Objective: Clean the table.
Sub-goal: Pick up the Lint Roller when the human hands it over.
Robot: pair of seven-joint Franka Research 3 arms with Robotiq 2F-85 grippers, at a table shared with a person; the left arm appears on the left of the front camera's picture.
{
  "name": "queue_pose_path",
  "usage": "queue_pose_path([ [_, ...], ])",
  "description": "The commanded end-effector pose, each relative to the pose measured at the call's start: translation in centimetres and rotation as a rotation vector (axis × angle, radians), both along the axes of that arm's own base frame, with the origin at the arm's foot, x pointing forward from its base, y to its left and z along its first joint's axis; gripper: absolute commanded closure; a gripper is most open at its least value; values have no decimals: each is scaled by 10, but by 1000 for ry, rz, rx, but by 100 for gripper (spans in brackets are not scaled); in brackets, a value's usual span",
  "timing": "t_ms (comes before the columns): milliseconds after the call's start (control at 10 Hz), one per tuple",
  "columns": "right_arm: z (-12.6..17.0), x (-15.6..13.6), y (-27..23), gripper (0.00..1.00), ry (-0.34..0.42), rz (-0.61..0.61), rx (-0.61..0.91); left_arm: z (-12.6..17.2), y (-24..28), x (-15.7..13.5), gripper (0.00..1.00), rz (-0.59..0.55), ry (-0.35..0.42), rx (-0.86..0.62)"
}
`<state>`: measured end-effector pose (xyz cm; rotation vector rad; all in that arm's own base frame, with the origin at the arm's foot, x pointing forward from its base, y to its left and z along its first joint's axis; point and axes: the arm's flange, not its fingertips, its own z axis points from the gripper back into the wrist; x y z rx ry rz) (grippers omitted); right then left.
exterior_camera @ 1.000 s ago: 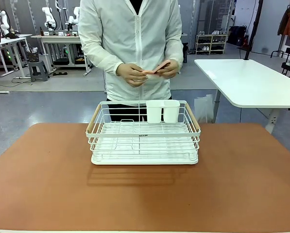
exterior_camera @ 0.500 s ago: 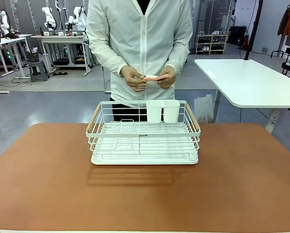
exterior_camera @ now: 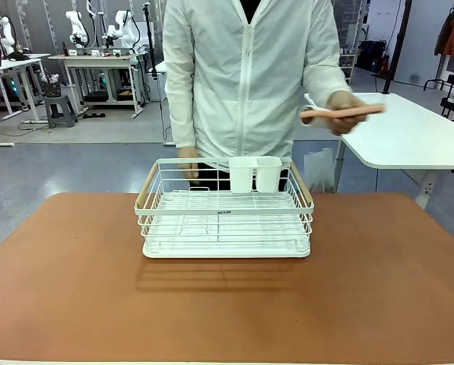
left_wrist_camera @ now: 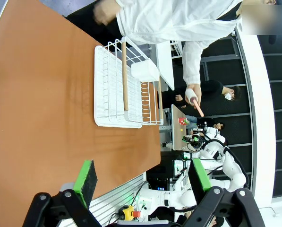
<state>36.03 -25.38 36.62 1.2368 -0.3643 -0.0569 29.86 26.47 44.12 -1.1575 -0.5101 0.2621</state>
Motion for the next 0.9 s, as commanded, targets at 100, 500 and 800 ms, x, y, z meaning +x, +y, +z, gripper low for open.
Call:
queue_pose_path([
  [100, 1, -2, 1, 0, 6, -5, 3, 2, 1, -2, 0, 3, -9, -5],
  [500, 1, -2, 1, 0, 6, -5, 3, 2, 1, -2, 0, 3, -9, -5],
  [800, 1, -2, 1, 0, 6, -5, 3, 2, 1, -2, 0, 3, -9, -5],
])
